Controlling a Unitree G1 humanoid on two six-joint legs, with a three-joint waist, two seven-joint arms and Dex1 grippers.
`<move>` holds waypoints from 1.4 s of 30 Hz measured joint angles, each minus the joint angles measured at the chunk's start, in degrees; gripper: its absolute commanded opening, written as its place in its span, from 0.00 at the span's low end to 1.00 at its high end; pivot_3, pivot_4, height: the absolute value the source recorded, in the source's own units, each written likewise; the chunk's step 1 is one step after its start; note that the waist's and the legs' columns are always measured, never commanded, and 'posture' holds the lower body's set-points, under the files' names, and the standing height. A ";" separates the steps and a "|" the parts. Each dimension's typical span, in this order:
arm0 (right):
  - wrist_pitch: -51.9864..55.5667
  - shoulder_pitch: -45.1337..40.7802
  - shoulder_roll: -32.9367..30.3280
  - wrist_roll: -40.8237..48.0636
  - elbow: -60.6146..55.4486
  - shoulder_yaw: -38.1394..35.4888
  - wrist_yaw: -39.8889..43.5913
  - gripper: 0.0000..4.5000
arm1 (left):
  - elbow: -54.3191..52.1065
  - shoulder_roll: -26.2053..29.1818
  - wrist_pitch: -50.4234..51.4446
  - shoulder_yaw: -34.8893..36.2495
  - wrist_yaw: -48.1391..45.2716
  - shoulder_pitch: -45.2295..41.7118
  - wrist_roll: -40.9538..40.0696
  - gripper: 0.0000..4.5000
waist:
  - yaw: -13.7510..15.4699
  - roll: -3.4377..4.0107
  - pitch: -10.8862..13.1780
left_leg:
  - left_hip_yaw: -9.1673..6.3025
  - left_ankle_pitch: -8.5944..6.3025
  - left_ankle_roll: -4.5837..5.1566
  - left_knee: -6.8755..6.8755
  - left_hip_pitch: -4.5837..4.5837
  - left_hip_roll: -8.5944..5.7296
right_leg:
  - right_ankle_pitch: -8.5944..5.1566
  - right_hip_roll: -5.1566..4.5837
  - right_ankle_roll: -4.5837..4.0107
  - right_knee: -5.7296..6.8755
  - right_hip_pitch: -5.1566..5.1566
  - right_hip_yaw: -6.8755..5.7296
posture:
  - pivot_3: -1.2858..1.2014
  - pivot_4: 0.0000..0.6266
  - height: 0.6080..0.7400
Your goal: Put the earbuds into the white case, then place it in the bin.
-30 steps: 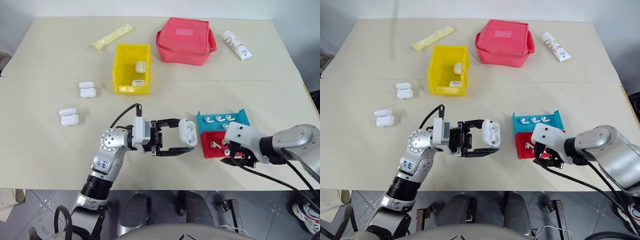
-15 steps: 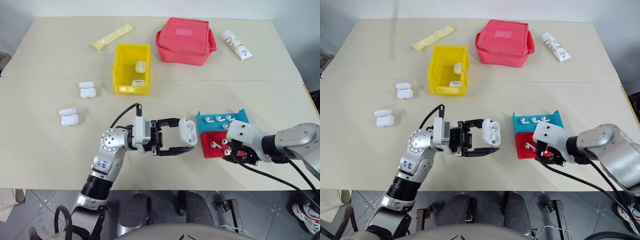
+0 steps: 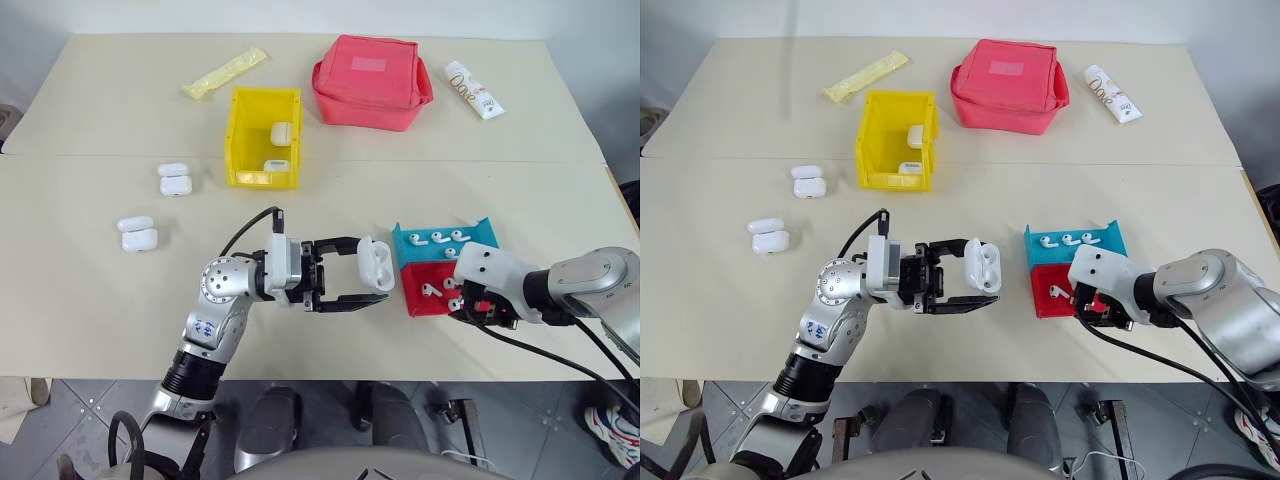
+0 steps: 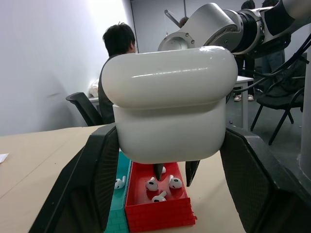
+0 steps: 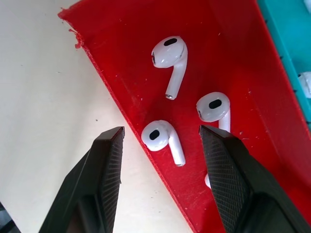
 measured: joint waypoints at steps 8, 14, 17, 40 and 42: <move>-0.68 0.36 0.02 -0.23 0.11 1.89 1.00 0.56 | -1.05 0.26 0.39 -0.02 0.58 0.55 0.05 0.61 | -0.01 0.00 0.00 | 0.01 0.00 0.00 0.00 0.00 0.00 | 0.00 0.00 0.00 0.00 0.00 0.01 | 0.52 0.24 1.00; -1.30 0.26 0.60 -1.27 0.94 1.90 1.02 0.56 | -1.92 0.27 0.84 -0.16 0.98 0.66 0.10 0.61 | -0.01 0.00 0.00 | 0.00 0.00 -0.01 0.00 0.01 0.00 | 0.00 0.00 0.00 0.01 0.00 0.00 | 0.52 0.24 1.00; -1.58 0.24 0.73 -1.64 1.24 1.90 1.18 0.56 | -2.05 0.29 1.16 -0.27 1.22 0.70 0.12 0.61 | 0.00 0.00 0.00 | 0.00 0.00 -0.01 0.00 0.01 0.00 | 0.00 0.00 0.00 0.01 0.01 0.00 | 0.52 0.24 1.00; -2.96 -0.19 2.04 -3.85 2.27 2.31 3.36 0.12 | -2.28 0.68 1.24 -0.27 2.10 0.72 0.33 0.61 | -0.15 -0.07 -0.05 | 0.01 0.00 -0.02 0.01 0.04 0.02 | 0.00 0.01 0.00 0.08 0.03 0.01 | 0.52 0.24 1.00; -2.90 -0.20 2.27 -3.82 2.31 2.17 3.35 0.12 | -2.28 0.67 1.24 -0.27 2.11 0.71 0.36 0.61 | -0.17 -0.08 -0.06 | 0.01 0.01 -0.03 0.00 0.05 0.03 | 0.00 0.02 0.00 0.08 0.03 0.00 | 0.52 0.24 1.00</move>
